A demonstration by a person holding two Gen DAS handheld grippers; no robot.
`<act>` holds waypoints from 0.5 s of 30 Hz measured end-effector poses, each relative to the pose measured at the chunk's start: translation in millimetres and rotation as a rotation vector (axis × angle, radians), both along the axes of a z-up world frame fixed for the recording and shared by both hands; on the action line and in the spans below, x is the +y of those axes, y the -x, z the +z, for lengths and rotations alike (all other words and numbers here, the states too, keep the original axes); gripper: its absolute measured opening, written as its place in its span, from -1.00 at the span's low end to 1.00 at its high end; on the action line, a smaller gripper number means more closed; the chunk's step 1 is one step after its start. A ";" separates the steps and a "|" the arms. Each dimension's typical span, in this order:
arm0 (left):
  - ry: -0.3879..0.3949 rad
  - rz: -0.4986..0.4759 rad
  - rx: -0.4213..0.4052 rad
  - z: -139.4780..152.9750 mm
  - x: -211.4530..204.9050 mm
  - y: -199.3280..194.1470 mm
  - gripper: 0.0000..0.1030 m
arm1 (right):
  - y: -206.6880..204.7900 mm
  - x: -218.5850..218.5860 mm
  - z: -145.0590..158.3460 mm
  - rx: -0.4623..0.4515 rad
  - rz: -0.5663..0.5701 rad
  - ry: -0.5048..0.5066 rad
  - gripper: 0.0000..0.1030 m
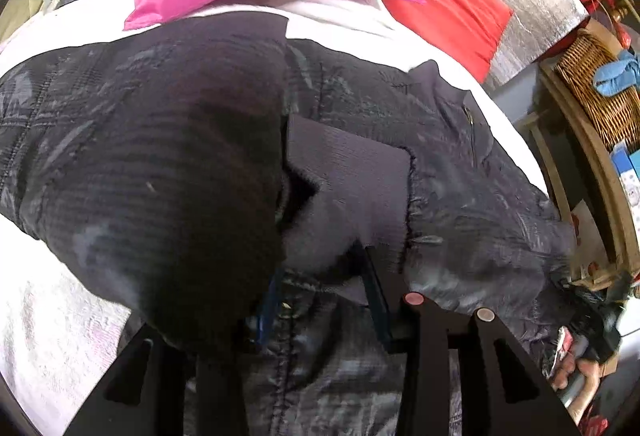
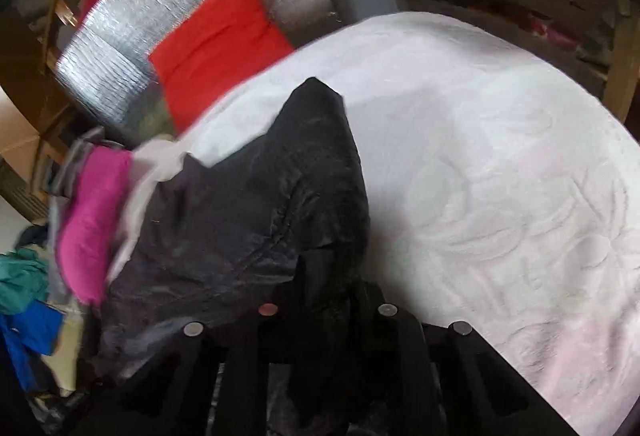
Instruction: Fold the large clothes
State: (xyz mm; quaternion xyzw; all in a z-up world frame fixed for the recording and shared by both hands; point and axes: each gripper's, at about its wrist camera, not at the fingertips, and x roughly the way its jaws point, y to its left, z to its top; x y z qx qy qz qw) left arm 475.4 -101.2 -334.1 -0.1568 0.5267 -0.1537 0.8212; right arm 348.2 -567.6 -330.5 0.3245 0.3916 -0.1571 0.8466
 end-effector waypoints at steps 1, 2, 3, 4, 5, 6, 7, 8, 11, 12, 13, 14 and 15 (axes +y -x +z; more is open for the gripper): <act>0.001 -0.009 0.008 -1.0 -1.4 1.0 -0.21 | -4.2 -6.6 -8.9 0.027 -0.010 -0.018 -0.66; -0.004 -0.019 0.018 -1.3 -2.2 3.2 -0.20 | -2.2 -12.2 -18.0 0.019 -0.021 -0.061 -0.65; -0.014 -0.033 0.024 -0.3 -2.9 6.2 -0.20 | 0.1 -14.3 -15.9 -0.003 -0.023 -0.075 -0.65; -0.019 -0.052 0.021 2.3 -2.7 9.9 -0.20 | 3.1 -15.0 -7.9 -0.029 -0.019 -0.072 -0.63; -0.017 -0.066 0.013 5.0 -2.0 13.1 -0.20 | 8.6 -14.4 5.5 -0.080 -0.017 -0.061 -0.61; -0.008 -0.077 -0.003 10.5 0.8 18.8 -0.20 | 14.3 -14.5 13.3 -0.109 -0.016 -0.052 -0.51; 0.002 -0.083 -0.018 15.0 3.5 22.8 -0.20 | 22.0 -12.3 25.7 -0.140 -0.023 -0.028 -0.24; 0.028 -0.092 -0.045 23.7 10.5 30.5 -0.20 | 30.2 -10.7 34.7 -0.159 -0.030 -0.009 0.37; 0.108 -0.055 -0.105 43.2 43.6 50.3 -0.07 | 52.2 -7.1 55.9 -0.246 -0.069 0.018 0.74; 0.125 -0.020 -0.117 46.5 57.7 54.4 0.08 | 62.2 -3.2 64.2 -0.280 -0.075 0.028 0.74; 0.148 0.049 -0.129 49.0 80.0 57.9 0.13 | 69.4 1.5 69.9 -0.294 -0.067 0.029 0.74; 0.170 0.112 -0.134 48.8 99.7 58.7 0.14 | 75.6 7.8 73.9 -0.303 -0.056 0.024 0.74; 0.195 0.174 -0.132 46.8 118.8 58.8 0.15 | 80.6 16.3 75.7 -0.319 -0.042 0.015 0.74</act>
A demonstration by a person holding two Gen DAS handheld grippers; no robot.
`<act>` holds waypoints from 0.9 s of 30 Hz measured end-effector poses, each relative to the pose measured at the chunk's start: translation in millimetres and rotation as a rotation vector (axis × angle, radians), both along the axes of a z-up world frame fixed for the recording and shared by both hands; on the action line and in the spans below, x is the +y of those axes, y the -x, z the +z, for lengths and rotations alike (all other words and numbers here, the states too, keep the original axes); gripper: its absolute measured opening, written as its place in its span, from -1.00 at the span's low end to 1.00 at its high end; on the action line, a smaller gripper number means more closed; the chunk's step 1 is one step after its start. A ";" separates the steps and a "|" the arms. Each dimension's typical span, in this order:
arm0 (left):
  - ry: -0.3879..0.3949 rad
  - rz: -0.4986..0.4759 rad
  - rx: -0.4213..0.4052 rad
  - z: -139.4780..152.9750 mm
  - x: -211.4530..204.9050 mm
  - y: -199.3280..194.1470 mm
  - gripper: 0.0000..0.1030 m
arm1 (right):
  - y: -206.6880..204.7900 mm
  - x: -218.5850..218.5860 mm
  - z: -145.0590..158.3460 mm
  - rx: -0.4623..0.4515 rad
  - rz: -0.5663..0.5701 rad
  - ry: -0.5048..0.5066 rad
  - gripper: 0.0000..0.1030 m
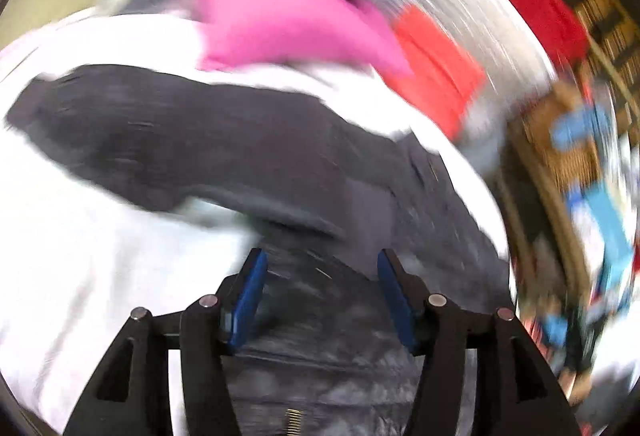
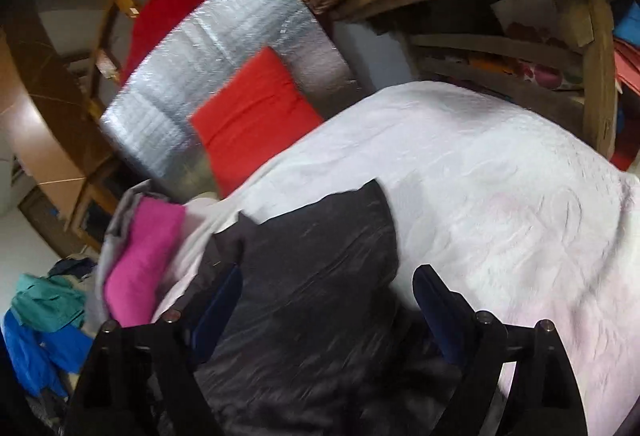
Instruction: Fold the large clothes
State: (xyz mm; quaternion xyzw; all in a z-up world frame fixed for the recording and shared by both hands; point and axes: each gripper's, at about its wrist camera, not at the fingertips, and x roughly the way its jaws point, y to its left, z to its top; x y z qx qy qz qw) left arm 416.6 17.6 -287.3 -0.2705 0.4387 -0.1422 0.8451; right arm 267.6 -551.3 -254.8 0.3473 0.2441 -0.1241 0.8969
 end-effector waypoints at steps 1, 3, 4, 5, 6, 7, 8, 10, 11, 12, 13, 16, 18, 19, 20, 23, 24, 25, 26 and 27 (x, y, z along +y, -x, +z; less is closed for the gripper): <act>0.041 0.091 0.021 -5.5 27.5 -0.6 0.15 | 5.7 7.8 0.5 -0.016 0.012 -0.013 0.74; 0.081 0.224 0.070 -17.1 66.4 -0.1 0.16 | 13.1 20.6 -0.3 -0.028 0.039 -0.051 0.74; 0.094 0.278 0.098 -24.2 82.9 -0.3 0.17 | 16.9 26.9 -0.2 -0.037 0.060 -0.075 0.74; 0.115 0.335 0.136 -34.2 102.7 -2.0 0.17 | 24.7 31.4 1.3 -0.050 0.079 -0.089 0.74; 0.137 0.372 0.163 -41.9 116.1 -3.6 0.17 | 26.0 36.1 1.8 -0.057 0.091 -0.091 0.74; 0.153 0.399 0.181 -48.0 125.8 -5.3 0.17 | 25.9 42.0 1.7 -0.058 0.107 -0.082 0.74; 0.164 0.428 0.201 -55.8 137.5 -9.4 0.17 | 23.9 47.1 0.8 -0.049 0.122 -0.064 0.74; 0.178 0.438 0.224 -66.4 147.2 -19.3 0.17 | 13.9 56.5 -3.2 -0.035 0.145 -0.039 0.73; 0.192 0.440 0.238 -73.3 151.3 -27.8 0.17 | 10.1 59.4 -6.1 -0.025 0.155 -0.036 0.72; 0.202 0.446 0.240 -77.6 154.1 -32.9 0.17 | 7.7 60.4 -8.8 -0.019 0.161 -0.043 0.71; 0.214 0.458 0.230 -80.4 156.5 -39.3 0.17 | 4.7 60.2 -11.9 -0.014 0.167 -0.059 0.71; 0.210 0.486 0.191 -78.1 159.2 -52.8 0.17 | -3.3 57.9 -21.9 -0.014 0.179 -0.106 0.68; 0.209 0.493 0.171 -79.8 162.8 -63.8 0.17 | -9.2 58.0 -26.3 -0.001 0.182 -0.095 0.58; 0.211 0.498 0.163 -81.6 164.3 -69.5 0.16 | -12.0 57.3 -28.4 0.012 0.183 -0.087 0.43; 0.220 0.513 0.149 -81.0 166.3 -72.6 0.16 | -16.7 55.8 -32.0 0.030 0.184 -0.082 0.27; 0.187 0.538 0.134 -78.4 165.0 -77.8 -0.41 | -21.4 48.1 -39.2 0.043 0.186 -0.091 0.08; 0.164 0.540 0.131 -76.2 162.4 -80.5 -0.70 | -21.4 45.3 -40.3 0.047 0.179 -0.087 0.08; 0.145 0.538 0.115 -73.1 158.1 -83.0 -0.74 | -20.8 41.1 -41.4 0.049 0.171 -0.080 0.08; 0.124 0.532 0.084 -65.0 151.7 -83.4 -0.76 | -19.8 38.2 -41.4 0.049 0.165 -0.074 0.08; 0.095 0.515 0.043 -51.8 141.0 -84.3 -0.79 | -18.0 32.3 -41.5 0.048 0.153 -0.067 0.08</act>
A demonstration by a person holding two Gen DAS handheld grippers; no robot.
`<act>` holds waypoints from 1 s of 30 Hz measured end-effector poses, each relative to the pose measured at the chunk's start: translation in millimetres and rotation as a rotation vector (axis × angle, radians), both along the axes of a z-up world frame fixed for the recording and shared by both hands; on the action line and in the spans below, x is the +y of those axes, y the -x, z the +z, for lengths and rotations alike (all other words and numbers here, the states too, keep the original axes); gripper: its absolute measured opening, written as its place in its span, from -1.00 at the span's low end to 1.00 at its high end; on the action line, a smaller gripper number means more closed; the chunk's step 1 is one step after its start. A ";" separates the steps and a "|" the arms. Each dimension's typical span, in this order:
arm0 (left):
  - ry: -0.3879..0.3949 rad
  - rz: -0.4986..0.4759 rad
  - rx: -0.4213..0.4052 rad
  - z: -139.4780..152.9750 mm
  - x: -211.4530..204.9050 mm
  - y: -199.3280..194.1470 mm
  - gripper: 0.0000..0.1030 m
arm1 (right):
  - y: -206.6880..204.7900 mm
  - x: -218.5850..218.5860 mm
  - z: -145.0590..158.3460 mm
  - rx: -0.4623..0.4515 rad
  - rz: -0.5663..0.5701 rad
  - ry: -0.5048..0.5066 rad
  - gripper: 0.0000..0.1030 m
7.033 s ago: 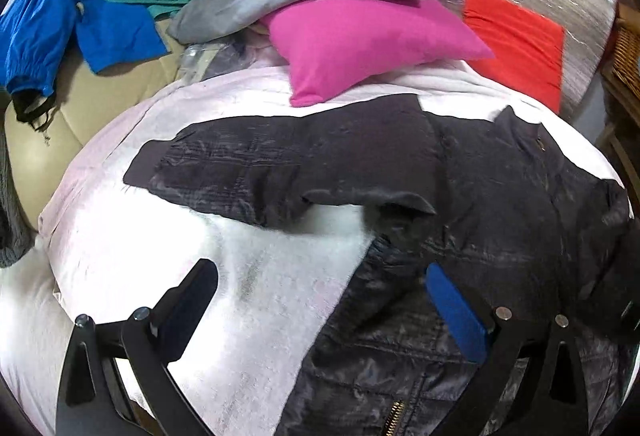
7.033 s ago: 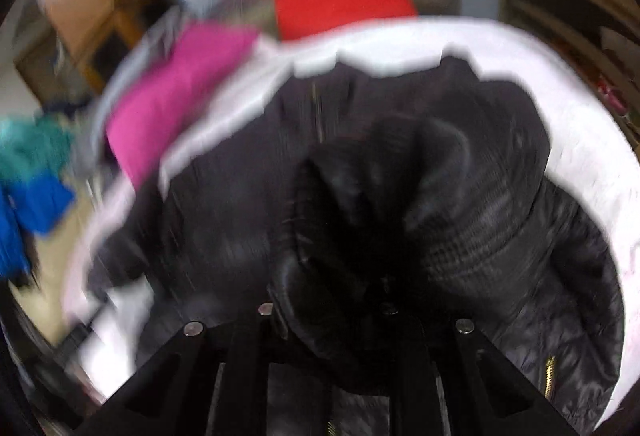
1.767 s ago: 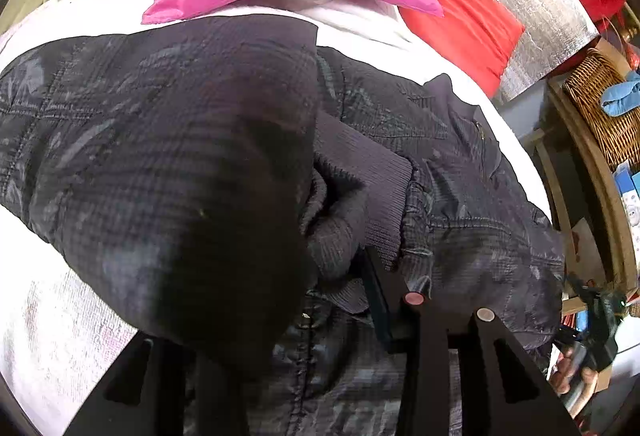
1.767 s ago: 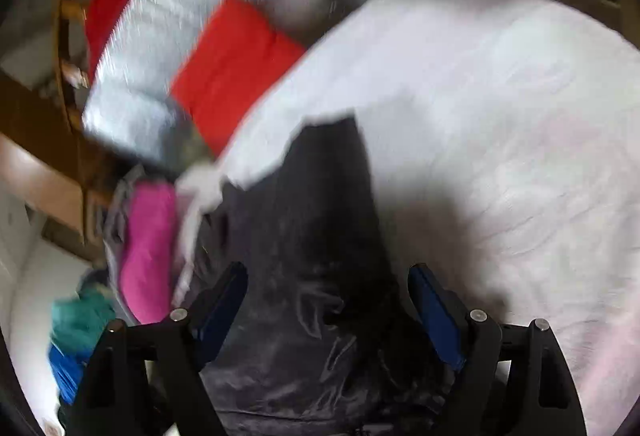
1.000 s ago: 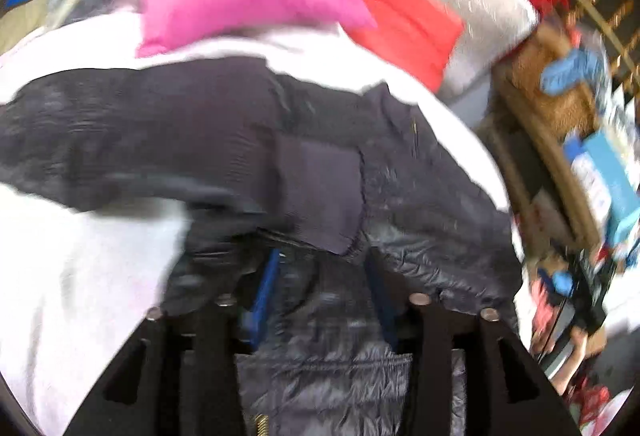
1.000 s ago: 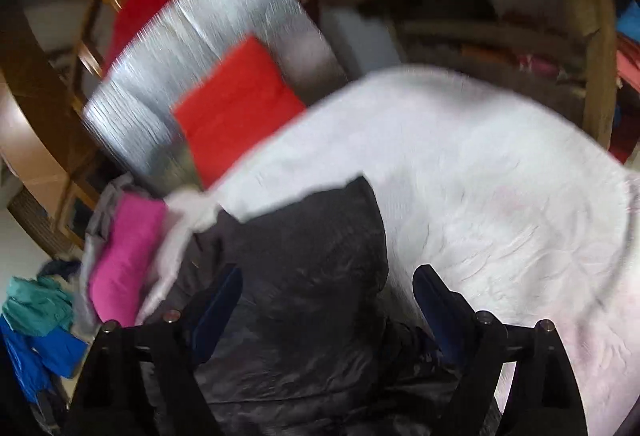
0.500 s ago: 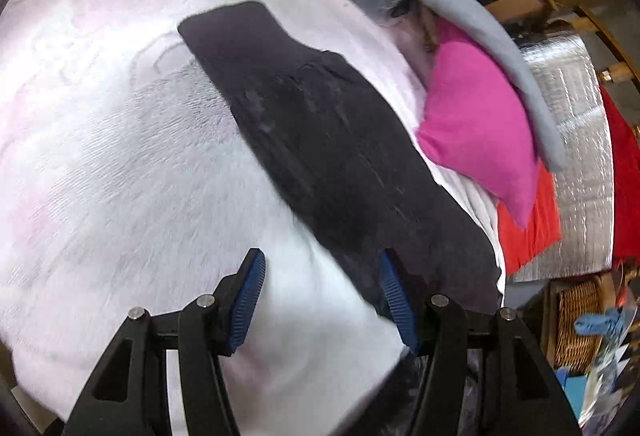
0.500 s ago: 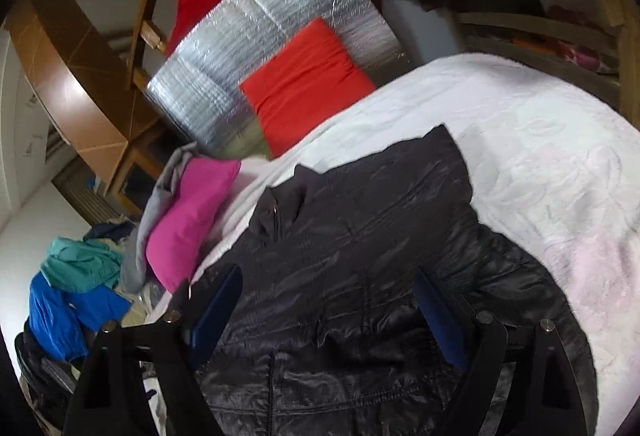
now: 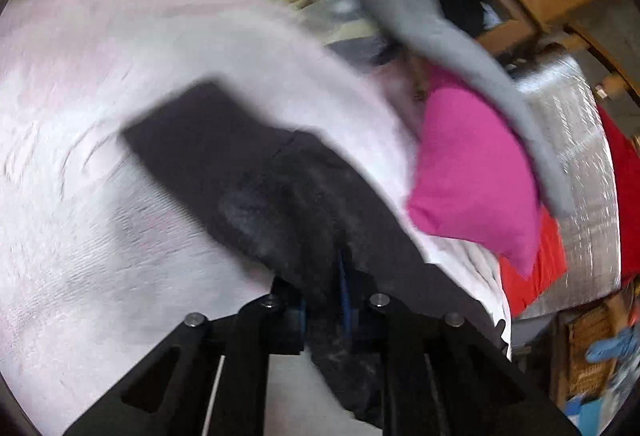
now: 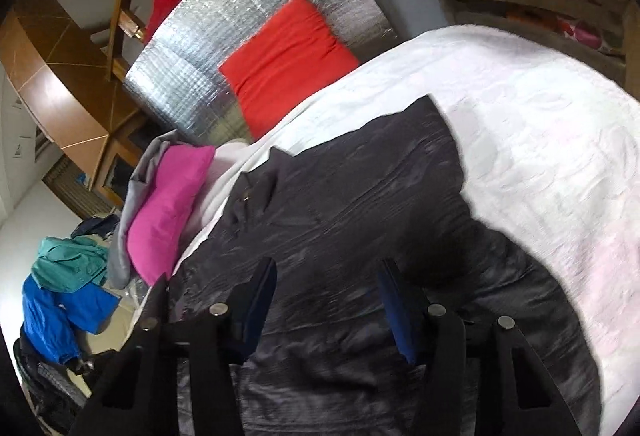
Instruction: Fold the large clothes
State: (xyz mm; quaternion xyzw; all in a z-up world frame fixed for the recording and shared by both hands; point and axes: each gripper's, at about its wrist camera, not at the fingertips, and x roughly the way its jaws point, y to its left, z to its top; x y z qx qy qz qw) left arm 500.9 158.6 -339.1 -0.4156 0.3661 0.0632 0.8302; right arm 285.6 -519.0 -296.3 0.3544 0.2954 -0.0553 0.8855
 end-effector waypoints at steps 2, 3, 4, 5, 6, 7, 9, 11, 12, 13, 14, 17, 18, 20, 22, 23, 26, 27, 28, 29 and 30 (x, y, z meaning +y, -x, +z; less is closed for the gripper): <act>-0.066 -0.056 -0.075 27.5 -25.5 0.7 -0.82 | 3.5 -9.7 0.7 -0.007 -0.016 -0.006 0.08; -0.100 -0.099 -0.121 44.0 -44.4 1.4 -0.83 | 5.4 -13.6 1.1 -0.011 -0.025 -0.011 0.08; -0.124 -0.142 -0.163 57.5 -62.1 2.6 -0.83 | 7.6 -18.6 1.2 -0.014 -0.036 -0.019 0.08; -0.151 -0.207 -0.221 74.5 -87.9 6.7 -0.83 | 9.2 -22.8 1.1 -0.016 -0.045 -0.027 0.08; -0.173 -0.264 -0.262 86.2 -110.7 10.1 -0.83 | 10.4 -25.5 1.1 -0.017 -0.052 -0.033 0.08; -0.190 -0.315 -0.293 94.3 -131.1 12.2 -0.83 | 11.9 -28.7 1.2 -0.020 -0.059 -0.039 0.08; -0.243 -0.462 -0.352 108.8 -187.8 22.6 -0.83 | 14.8 -33.2 2.0 -0.026 -0.071 -0.047 0.08; -0.270 -0.585 -0.385 112.8 -234.1 32.5 -0.83 | 17.3 -36.1 2.9 -0.031 -0.076 -0.055 0.08; -0.274 -0.652 -0.394 111.7 -258.8 38.2 -0.83 | 18.8 -37.5 3.2 -0.034 -0.081 -0.057 0.08; -0.274 -0.722 -0.399 108.7 -284.5 44.6 -0.83 | 20.3 -39.3 3.7 -0.037 -0.085 -0.059 0.08; -0.273 -0.776 -0.400 105.8 -303.7 50.1 -0.83 | 21.7 -41.2 4.2 -0.040 -0.089 -0.062 0.08; -0.264 -0.918 -0.382 92.7 -354.4 66.2 -0.83 | 24.6 -44.8 4.7 -0.045 -0.096 -0.070 0.08; -0.267 -0.951 -0.372 87.4 -366.4 66.6 -0.83 | 25.6 -45.8 4.9 -0.047 -0.097 -0.071 0.08; -0.282 -1.004 -0.337 74.1 -391.5 79.2 -0.84 | 26.9 -47.3 5.1 -0.049 -0.096 -0.076 0.08; -0.264 -1.069 -0.273 57.2 -409.4 78.9 -0.84 | 27.3 -48.2 4.0 -0.049 -0.090 -0.084 0.08; -0.258 -1.088 -0.241 50.9 -415.1 76.9 -0.84 | 27.3 -48.2 3.3 -0.047 -0.087 -0.086 0.08; -0.254 -1.139 -0.104 33.3 -431.4 75.9 -0.81 | 23.8 -48.7 1.0 -0.039 -0.072 -0.102 0.09; -0.243 -1.153 -0.064 30.5 -431.7 74.4 -0.80 | 22.8 -48.2 0.3 -0.038 -0.067 -0.110 0.09; -0.227 -1.162 -0.045 29.1 -427.9 73.5 -0.76 | 20.9 -47.6 -0.6 -0.039 -0.057 -0.125 0.09; -0.201 -1.185 -0.031 31.1 -423.2 74.6 -0.73 | 18.3 -46.8 -1.5 -0.036 -0.042 -0.142 0.09; -0.183 -1.210 -0.027 34.6 -418.1 75.7 -0.58 | 16.1 -45.3 -2.2 -0.034 -0.031 -0.157 0.09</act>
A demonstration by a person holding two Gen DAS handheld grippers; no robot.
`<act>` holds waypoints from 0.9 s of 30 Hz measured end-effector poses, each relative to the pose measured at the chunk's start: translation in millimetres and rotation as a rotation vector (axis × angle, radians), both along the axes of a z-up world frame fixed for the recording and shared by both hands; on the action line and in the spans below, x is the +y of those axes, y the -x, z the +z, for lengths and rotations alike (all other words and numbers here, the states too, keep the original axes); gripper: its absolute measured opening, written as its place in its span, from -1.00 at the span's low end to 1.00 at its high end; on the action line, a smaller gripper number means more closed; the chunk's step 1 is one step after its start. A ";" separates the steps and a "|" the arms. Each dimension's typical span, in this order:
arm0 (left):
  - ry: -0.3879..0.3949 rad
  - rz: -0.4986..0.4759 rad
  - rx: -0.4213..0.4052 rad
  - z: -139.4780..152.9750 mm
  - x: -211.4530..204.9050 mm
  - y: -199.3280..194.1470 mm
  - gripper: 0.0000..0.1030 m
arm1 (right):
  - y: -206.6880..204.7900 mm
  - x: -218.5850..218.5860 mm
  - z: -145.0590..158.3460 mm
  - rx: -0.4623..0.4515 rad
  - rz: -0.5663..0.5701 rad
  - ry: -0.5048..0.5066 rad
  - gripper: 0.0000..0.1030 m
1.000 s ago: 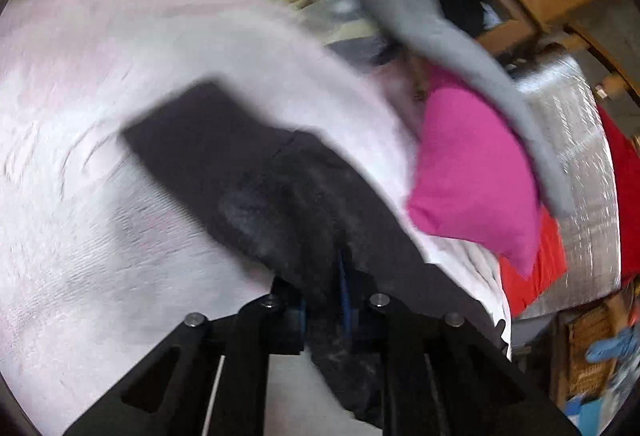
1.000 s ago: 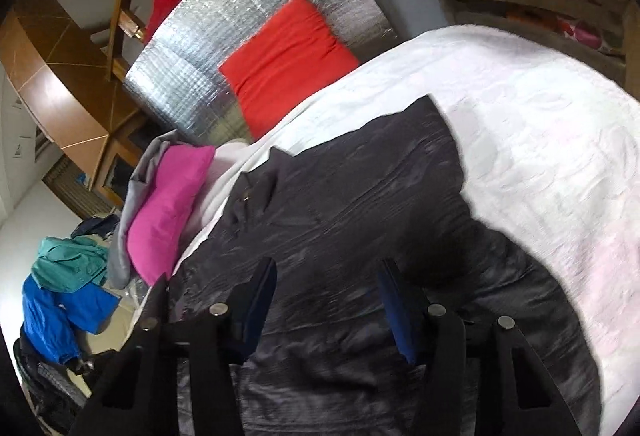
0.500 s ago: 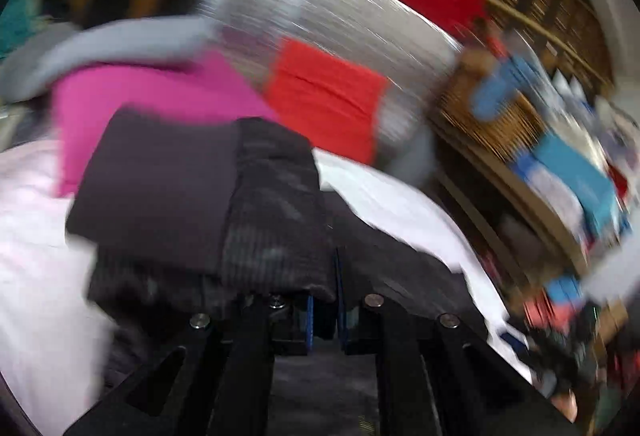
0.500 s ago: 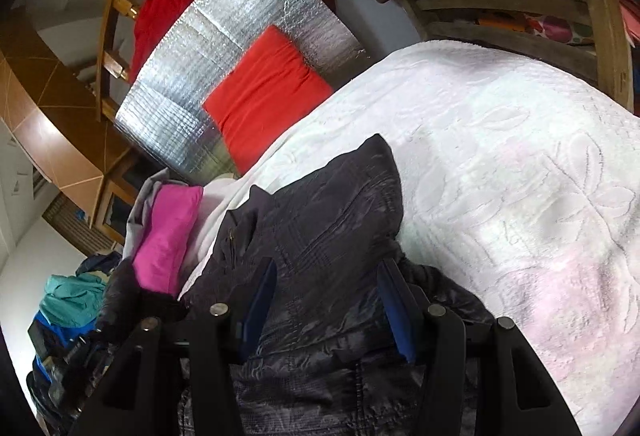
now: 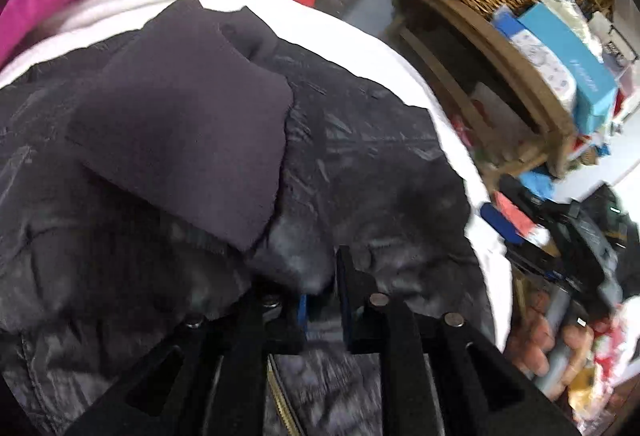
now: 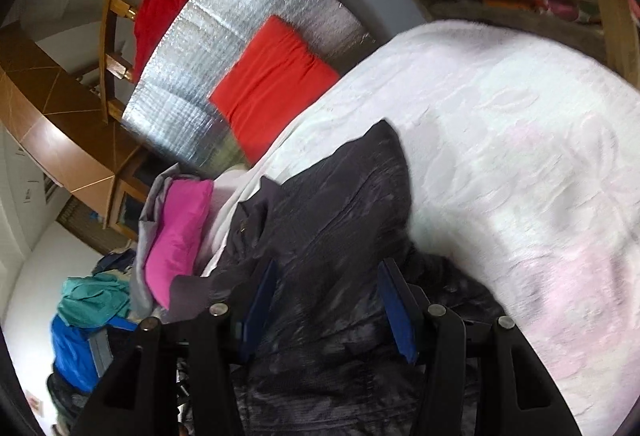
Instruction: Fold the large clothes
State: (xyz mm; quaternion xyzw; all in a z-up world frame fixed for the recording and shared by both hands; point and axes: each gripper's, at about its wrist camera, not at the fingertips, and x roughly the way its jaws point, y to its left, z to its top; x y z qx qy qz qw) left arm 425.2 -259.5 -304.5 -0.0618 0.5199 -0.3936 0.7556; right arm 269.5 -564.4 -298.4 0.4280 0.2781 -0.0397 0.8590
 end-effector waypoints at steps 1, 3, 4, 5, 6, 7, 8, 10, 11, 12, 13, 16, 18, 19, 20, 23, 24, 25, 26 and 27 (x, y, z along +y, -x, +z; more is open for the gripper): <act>0.010 -0.029 0.010 4.6 4.7 2.2 -0.30 | -1.7 2.2 -0.1 0.000 0.009 -0.009 0.11; 0.042 -0.077 0.010 19.3 25.1 9.4 0.15 | -7.0 9.4 1.1 0.002 0.040 -0.014 0.18; 0.062 -0.087 -0.001 26.7 34.9 12.3 0.21 | -9.4 13.8 2.0 0.000 0.058 -0.014 0.30; 0.089 -0.094 -0.018 35.3 47.8 15.4 0.21 | -12.3 20.0 3.9 -0.006 0.083 -0.011 0.40; 0.116 -0.092 -0.034 44.1 62.1 16.4 0.22 | -15.7 29.2 7.8 -0.020 0.114 -0.004 0.42; 0.135 -0.075 -0.049 51.7 75.0 14.5 0.22 | -17.4 35.0 10.3 -0.032 0.134 0.003 0.46; 0.141 -0.039 -0.065 57.3 86.4 7.7 0.23 | -20.1 43.7 13.8 -0.046 0.164 0.015 0.52; 0.117 0.079 -0.090 57.8 117.4 -5.0 0.26 | -27.6 69.3 23.3 -0.069 0.232 0.071 0.59; 0.094 0.139 -0.094 55.3 131.3 -11.3 0.26 | -30.6 80.9 26.6 -0.072 0.256 0.106 0.59; 0.060 0.207 -0.100 51.5 143.2 -17.2 0.26 | -34.5 96.1 30.0 -0.071 0.288 0.161 0.60; -0.004 0.297 -0.119 46.0 156.5 -23.7 0.27 | -38.4 110.8 31.9 -0.065 0.316 0.214 0.60; -0.236 0.428 -0.179 30.9 168.8 -35.3 0.27 | -53.2 157.9 30.5 -0.032 0.406 0.360 0.61; -0.326 0.452 -0.134 11.6 165.6 -40.2 0.27 | -64.4 183.8 27.2 -0.013 0.446 0.422 0.61; -0.331 0.449 -0.096 2.8 166.1 -42.4 0.27 | -71.3 196.9 24.8 -0.004 0.461 0.446 0.61; -0.330 0.439 -0.064 -4.8 163.3 -42.6 0.27 | -78.7 208.5 22.0 0.015 0.469 0.476 0.61; -0.399 0.398 -0.114 -8.7 151.0 -37.0 0.27 | -97.6 227.8 11.9 0.094 0.432 0.608 0.61; -0.405 0.389 -0.122 -11.7 150.5 -35.4 0.27 | -102.1 227.3 7.7 0.112 0.399 0.628 0.61; -0.407 0.383 -0.129 -12.2 149.4 -34.0 0.27 | -105.7 222.6 4.0 0.133 0.372 0.623 0.61; -0.406 0.380 -0.130 -11.9 149.9 -34.0 0.27 | -109.3 211.5 0.3 0.151 0.344 0.585 0.59; -0.401 0.378 -0.129 -12.0 150.1 -34.2 0.27 | -107.1 196.5 -0.3 0.153 0.291 0.550 0.59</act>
